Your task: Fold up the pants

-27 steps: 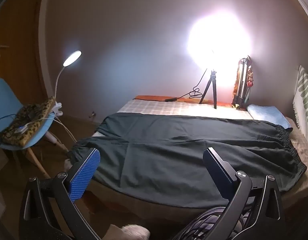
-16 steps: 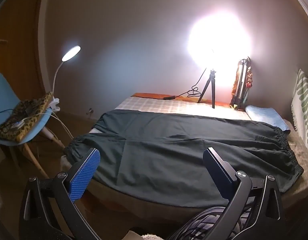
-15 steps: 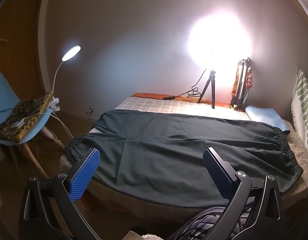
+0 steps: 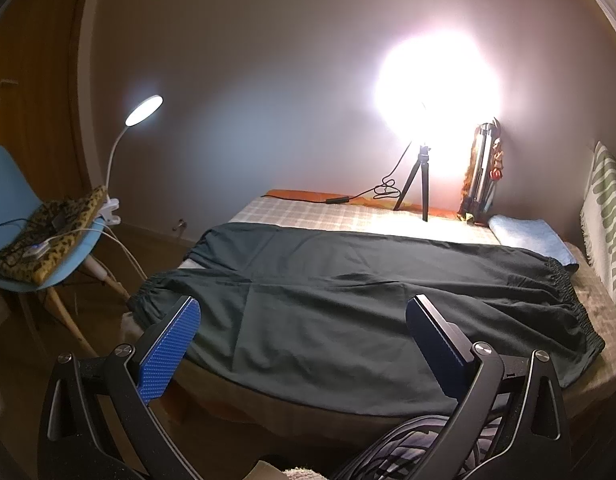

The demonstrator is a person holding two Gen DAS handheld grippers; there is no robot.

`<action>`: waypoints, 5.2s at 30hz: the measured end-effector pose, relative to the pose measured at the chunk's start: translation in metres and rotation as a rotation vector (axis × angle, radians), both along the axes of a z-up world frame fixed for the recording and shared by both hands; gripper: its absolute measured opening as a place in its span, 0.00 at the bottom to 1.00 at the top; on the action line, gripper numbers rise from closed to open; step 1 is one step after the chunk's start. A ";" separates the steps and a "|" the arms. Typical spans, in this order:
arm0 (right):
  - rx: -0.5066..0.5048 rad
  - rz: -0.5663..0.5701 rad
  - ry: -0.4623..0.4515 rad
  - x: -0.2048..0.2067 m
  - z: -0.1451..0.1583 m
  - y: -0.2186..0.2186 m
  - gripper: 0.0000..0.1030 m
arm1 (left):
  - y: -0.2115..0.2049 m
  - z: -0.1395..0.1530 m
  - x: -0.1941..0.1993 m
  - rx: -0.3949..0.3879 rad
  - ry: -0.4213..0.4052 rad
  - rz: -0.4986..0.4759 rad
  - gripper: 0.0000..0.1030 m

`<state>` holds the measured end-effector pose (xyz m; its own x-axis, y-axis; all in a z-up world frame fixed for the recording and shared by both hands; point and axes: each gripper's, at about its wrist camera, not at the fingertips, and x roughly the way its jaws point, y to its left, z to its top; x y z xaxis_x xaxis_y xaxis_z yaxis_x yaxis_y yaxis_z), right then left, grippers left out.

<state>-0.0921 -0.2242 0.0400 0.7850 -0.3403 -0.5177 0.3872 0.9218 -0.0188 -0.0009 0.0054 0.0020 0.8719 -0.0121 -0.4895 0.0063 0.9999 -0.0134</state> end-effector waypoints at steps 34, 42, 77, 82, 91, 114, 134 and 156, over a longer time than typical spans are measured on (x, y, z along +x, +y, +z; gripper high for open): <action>0.009 0.000 0.003 -0.001 -0.006 0.000 1.00 | -0.004 0.000 0.000 0.005 0.007 -0.008 0.99; 0.007 0.000 0.004 -0.001 -0.006 0.000 1.00 | -0.004 -0.001 0.000 0.007 0.007 -0.008 0.99; 0.003 0.034 0.042 0.001 -0.010 0.004 1.00 | 0.008 -0.017 0.007 0.015 0.039 0.008 0.99; -0.017 0.062 0.045 0.004 -0.004 0.006 1.00 | 0.022 -0.024 0.012 -0.006 0.073 -0.011 0.99; -0.064 0.160 0.035 0.011 0.011 0.016 1.00 | 0.082 -0.028 0.004 -0.017 0.065 0.051 0.95; -0.134 0.490 -0.008 0.120 0.094 0.052 1.00 | 0.217 0.020 0.071 -0.134 0.093 0.191 0.82; 0.001 0.769 0.324 0.397 -0.012 0.071 0.87 | 0.175 -0.045 0.281 -0.127 0.346 0.063 0.83; 0.035 0.915 0.603 0.487 -0.158 0.056 0.52 | 0.101 -0.122 0.445 -0.173 0.580 0.043 0.83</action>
